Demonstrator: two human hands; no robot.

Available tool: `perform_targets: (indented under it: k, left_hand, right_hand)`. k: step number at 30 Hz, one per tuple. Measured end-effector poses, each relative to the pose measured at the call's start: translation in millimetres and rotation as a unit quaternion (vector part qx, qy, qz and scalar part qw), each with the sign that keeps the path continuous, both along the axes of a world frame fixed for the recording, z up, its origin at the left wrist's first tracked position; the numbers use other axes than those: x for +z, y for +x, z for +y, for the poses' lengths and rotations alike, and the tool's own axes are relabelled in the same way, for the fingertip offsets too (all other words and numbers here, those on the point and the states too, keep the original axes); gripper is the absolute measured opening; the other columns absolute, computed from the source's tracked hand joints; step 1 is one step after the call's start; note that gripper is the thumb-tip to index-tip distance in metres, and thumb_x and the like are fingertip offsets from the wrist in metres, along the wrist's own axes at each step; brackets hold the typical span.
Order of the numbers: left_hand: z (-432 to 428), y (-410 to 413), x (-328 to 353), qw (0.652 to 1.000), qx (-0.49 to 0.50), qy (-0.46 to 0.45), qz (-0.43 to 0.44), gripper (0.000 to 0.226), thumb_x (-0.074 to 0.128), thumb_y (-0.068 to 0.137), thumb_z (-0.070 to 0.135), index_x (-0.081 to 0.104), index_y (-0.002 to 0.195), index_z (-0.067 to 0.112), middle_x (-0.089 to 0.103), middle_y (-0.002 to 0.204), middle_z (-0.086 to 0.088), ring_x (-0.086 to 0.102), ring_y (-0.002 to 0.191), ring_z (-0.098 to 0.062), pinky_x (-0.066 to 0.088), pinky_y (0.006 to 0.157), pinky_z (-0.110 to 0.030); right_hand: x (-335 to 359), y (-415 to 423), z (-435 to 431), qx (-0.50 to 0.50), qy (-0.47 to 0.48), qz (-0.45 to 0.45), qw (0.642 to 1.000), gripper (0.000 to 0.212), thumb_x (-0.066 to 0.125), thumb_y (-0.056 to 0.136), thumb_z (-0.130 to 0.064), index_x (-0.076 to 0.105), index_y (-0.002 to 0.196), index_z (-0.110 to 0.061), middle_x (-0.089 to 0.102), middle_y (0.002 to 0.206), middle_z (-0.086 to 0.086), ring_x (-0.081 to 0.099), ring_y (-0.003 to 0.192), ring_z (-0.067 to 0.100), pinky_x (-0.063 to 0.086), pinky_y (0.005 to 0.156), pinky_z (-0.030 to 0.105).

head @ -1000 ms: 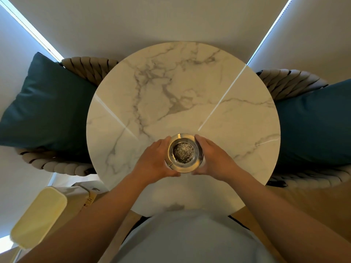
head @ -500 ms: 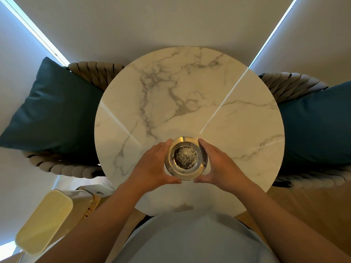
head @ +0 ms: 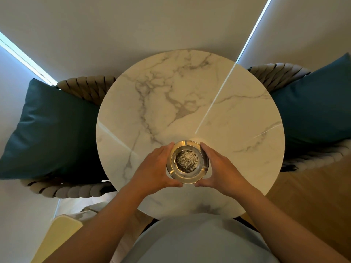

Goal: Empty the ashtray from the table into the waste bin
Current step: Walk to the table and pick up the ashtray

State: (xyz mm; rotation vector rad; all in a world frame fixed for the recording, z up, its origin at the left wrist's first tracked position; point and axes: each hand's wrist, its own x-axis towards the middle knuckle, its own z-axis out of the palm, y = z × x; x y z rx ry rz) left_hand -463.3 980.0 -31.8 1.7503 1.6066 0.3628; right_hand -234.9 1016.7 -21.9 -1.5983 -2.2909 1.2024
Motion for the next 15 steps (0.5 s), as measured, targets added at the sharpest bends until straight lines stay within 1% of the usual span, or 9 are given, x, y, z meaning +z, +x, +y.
perform_targets:
  k: [3,7,11,14,15]
  left_hand:
    - [2,-6,0,1.000,-0.013,-0.003,-0.002,0.122,0.088,0.048,0.059,0.024,0.148,0.029,0.044,0.142,0.012,0.039,0.127,-0.010,0.036,0.103,-0.031]
    - [-1,-9,2,1.000,-0.013,-0.003,-0.003,0.120,0.086,0.046,0.063,0.023,0.145,0.036,0.045,0.139,0.015,0.039,0.124,-0.006,0.034,0.097,-0.026]
    - [-10,-9,3,1.000,-0.003,0.005,0.006,0.119,0.085,0.047,0.063,0.022,0.144,0.036,0.045,0.138,0.016,0.039,0.123,-0.005,0.032,0.096,-0.024]
    - [-32,-1,4,1.000,0.019,0.009,-0.001,0.115,0.085,0.047,0.063,0.022,0.140,0.041,0.048,0.133,0.017,0.040,0.117,-0.001,0.032,0.093,-0.023]
    - [-63,15,7,0.999,0.046,0.024,0.003,0.113,0.085,0.047,0.064,0.022,0.139,0.043,0.048,0.132,0.018,0.040,0.115,0.000,0.033,0.093,-0.023]
  right_hand:
    - [1,-3,-4,-0.013,-0.004,0.005,1.000,0.126,0.093,0.055,-0.041,0.018,0.154,-0.024,0.041,0.152,-0.006,0.042,0.134,0.014,0.040,0.106,0.030]
    - [5,-3,-8,-0.012,-0.010,0.020,1.000,0.124,0.094,0.053,-0.041,0.021,0.153,-0.025,0.044,0.149,-0.009,0.045,0.130,0.012,0.038,0.102,0.024]
    - [6,-4,-11,0.006,-0.013,0.020,1.000,0.122,0.094,0.054,-0.042,0.022,0.152,-0.028,0.046,0.146,-0.011,0.047,0.127,0.011,0.040,0.100,0.024]
    - [5,5,-20,0.015,-0.020,0.021,0.999,0.122,0.093,0.055,-0.042,0.021,0.152,-0.028,0.045,0.147,-0.010,0.046,0.128,0.012,0.041,0.101,0.026]
    - [8,14,-37,0.065,-0.018,0.025,0.997,0.121,0.093,0.055,-0.042,0.021,0.152,-0.028,0.045,0.147,-0.011,0.046,0.128,0.012,0.042,0.102,0.027]
